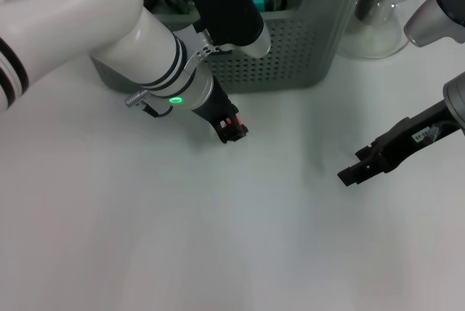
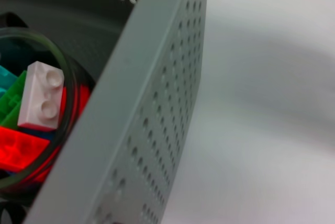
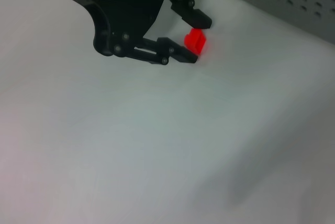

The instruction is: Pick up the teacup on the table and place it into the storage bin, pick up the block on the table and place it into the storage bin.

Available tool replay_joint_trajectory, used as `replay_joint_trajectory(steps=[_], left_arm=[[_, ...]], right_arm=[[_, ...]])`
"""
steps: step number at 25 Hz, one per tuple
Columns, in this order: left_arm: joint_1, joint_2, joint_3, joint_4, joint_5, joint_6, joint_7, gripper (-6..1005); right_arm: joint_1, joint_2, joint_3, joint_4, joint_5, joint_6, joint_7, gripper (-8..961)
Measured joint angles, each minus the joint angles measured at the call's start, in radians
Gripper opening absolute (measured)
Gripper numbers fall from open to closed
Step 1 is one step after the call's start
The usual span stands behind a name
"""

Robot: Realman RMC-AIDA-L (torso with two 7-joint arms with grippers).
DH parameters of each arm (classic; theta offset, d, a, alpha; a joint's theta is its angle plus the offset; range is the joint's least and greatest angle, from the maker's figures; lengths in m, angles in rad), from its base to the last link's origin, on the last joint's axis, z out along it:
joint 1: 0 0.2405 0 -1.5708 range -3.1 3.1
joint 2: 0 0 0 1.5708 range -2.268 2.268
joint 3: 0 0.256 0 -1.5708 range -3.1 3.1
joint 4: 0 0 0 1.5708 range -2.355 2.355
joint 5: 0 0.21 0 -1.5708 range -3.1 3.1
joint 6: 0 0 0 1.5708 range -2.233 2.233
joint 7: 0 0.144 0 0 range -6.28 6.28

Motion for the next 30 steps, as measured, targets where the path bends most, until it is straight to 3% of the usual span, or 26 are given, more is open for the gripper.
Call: replay_joint_trajectory(steps=[9, 13, 16, 21, 25, 30], left_arm=[[0.022, 0.004, -0.019, 0.056, 0.0, 0.057, -0.029, 255], [0.132, 0.001, -0.108, 0.33, -0.044, 0.278, -0.023, 201], [0.197, 0.001, -0.213, 0.537, -0.15, 0.453, -0.013, 185], [0.21, 0.009, -0.486, 0.74, -0.408, 0.639, 0.016, 183], [0.163, 0.009, -0.584, 0.738, -0.444, 0.562, 0.033, 186], [0.059, 0.022, -0.585, 0.529, -0.321, 0.36, 0.032, 190]], right_arm=[[-0.001, 0.0, 0.0, 0.0, 0.0, 0.0, -0.01, 686], [-0.001, -0.001, -0.001, 0.0, 0.0, 0.0, -0.012, 687], [0.0, -0.002, -0.001, 0.0, 0.0, 0.0, -0.014, 687], [0.0, -0.003, -0.002, 0.0, 0.0, 0.0, -0.015, 687], [-0.001, -0.004, -0.002, 0.0, -0.001, 0.0, -0.015, 687], [0.004, -0.004, -0.002, 0.0, -0.002, 0.0, -0.015, 688]])
